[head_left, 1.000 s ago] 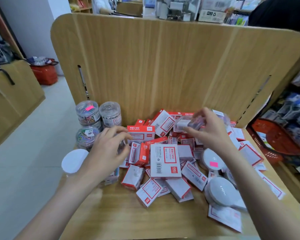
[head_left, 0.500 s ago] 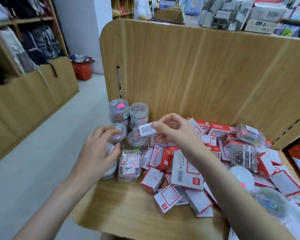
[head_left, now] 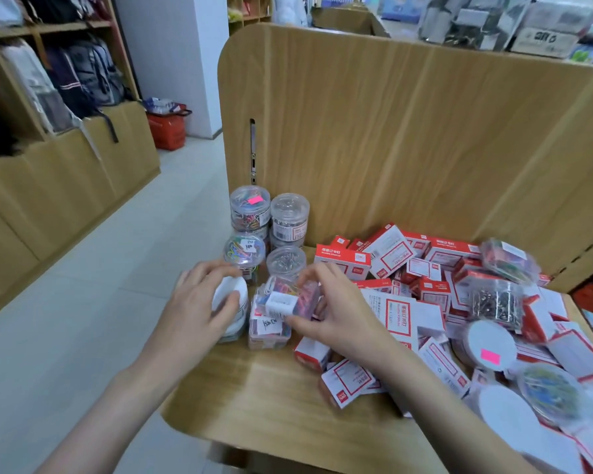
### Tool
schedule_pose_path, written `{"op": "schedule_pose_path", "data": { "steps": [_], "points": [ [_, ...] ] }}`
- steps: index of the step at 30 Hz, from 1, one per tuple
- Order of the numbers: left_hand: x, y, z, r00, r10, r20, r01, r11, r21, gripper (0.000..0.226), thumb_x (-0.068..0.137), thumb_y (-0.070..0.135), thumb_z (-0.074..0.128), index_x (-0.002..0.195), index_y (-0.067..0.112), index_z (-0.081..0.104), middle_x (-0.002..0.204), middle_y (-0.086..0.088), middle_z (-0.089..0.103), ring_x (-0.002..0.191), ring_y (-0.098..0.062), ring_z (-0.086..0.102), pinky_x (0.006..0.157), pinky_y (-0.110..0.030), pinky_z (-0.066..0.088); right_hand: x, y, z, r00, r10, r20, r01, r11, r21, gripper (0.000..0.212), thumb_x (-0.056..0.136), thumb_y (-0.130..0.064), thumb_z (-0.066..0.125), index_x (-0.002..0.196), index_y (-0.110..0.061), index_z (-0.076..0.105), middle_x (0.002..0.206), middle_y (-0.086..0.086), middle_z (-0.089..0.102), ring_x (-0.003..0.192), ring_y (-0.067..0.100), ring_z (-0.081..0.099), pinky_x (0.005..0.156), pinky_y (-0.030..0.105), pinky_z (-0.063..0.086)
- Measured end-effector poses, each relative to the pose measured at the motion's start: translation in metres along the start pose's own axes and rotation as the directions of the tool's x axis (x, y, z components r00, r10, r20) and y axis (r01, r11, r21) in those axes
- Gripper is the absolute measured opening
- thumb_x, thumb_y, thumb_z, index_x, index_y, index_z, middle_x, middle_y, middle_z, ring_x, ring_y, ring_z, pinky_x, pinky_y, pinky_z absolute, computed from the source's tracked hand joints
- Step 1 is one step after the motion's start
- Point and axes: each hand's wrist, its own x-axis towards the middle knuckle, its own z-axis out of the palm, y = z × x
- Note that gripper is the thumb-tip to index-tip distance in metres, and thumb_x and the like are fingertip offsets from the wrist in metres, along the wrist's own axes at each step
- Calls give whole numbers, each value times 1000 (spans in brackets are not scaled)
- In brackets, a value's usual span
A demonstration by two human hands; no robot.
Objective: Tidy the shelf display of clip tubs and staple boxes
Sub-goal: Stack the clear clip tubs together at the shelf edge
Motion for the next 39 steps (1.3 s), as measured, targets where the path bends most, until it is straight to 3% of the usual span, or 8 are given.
{"op": "schedule_pose_path", "data": {
  "steps": [5, 8, 13, 21, 26, 30, 36, 39],
  "points": [
    [1, 0, 2, 1000, 13, 7, -13, 1000, -16, 44, 79, 38, 37, 103, 12, 63, 106, 3, 53, 100, -26, 51, 84, -16, 27, -2, -14, 1, 997, 7, -79, -11, 998, -57, 39, 74, -33, 72, 96, -18, 45, 99, -4, 43, 85, 6, 41, 71, 18, 33],
    [2, 4, 2, 999, 43, -8, -43, 999, -11, 40, 79, 35, 38, 101, 12, 63, 108, 0, 54, 102, -26, 51, 88, -19, 27, -9, -15, 9, 999, 41, 3, -40, 996, -78, 46, 72, -37, 73, 100, -14, 45, 103, 0, 42, 93, 13, 44, 80, 27, 37],
    [6, 20, 1, 993, 114, -41, -117, 991, -62, 35, 81, 32, 40, 98, 13, 64, 108, 2, 54, 104, -18, 49, 91, -11, 26, -23, -12, -6, 998, 22, 53, -19, 998, -57, 46, 74, -38, 72, 108, -17, 49, 103, -9, 43, 87, 6, 45, 78, 22, 42],
    [12, 52, 22, 962, 269, 35, -261, 953, -153, 31, 81, 27, 43, 98, 13, 64, 107, 9, 53, 101, -8, 49, 88, -9, 31, -73, 21, -85, 970, 149, -190, -180, 971, -157, 27, 75, -23, 74, 95, -22, 56, 97, -2, 61, 86, 5, 55, 72, 13, 42],
    [20, 70, 50, 905, 396, 157, -369, 913, -174, 34, 81, 33, 46, 105, 15, 63, 112, 8, 50, 105, -10, 47, 92, -26, 35, -95, 40, -98, 964, 265, 14, -254, 935, -247, 50, 69, -37, 77, 111, -24, 52, 116, -9, 50, 107, 8, 47, 88, 18, 35],
    [26, 81, 68, 831, 462, 309, -439, 887, -145, 50, 77, 49, 50, 115, 17, 57, 122, 0, 53, 114, -15, 42, 94, -41, 39, -104, 45, -107, 959, 282, 12, -267, 920, -286, 57, 70, -42, 74, 118, -24, 49, 122, -11, 45, 116, 9, 41, 94, 20, 32],
    [35, 104, 86, 772, 542, 331, -529, 837, -139, 61, 74, 60, 52, 121, 21, 53, 127, 0, 51, 118, -12, 36, 100, -30, 28, -130, 42, -146, 865, 495, 89, -396, 779, -487, 57, 66, -53, 72, 110, -35, 40, 112, -10, 38, 110, 11, 34, 89, 25, 33],
    [36, 116, 99, 771, 540, 337, -519, 840, -160, 61, 74, 61, 52, 119, 21, 55, 128, 2, 50, 119, -10, 35, 98, -33, 29, -146, 42, -141, 817, 546, 185, -276, 652, -706, 74, 65, -63, 66, 125, -36, 32, 116, -10, 37, 111, 13, 29, 92, 28, 27]
  ]
}}
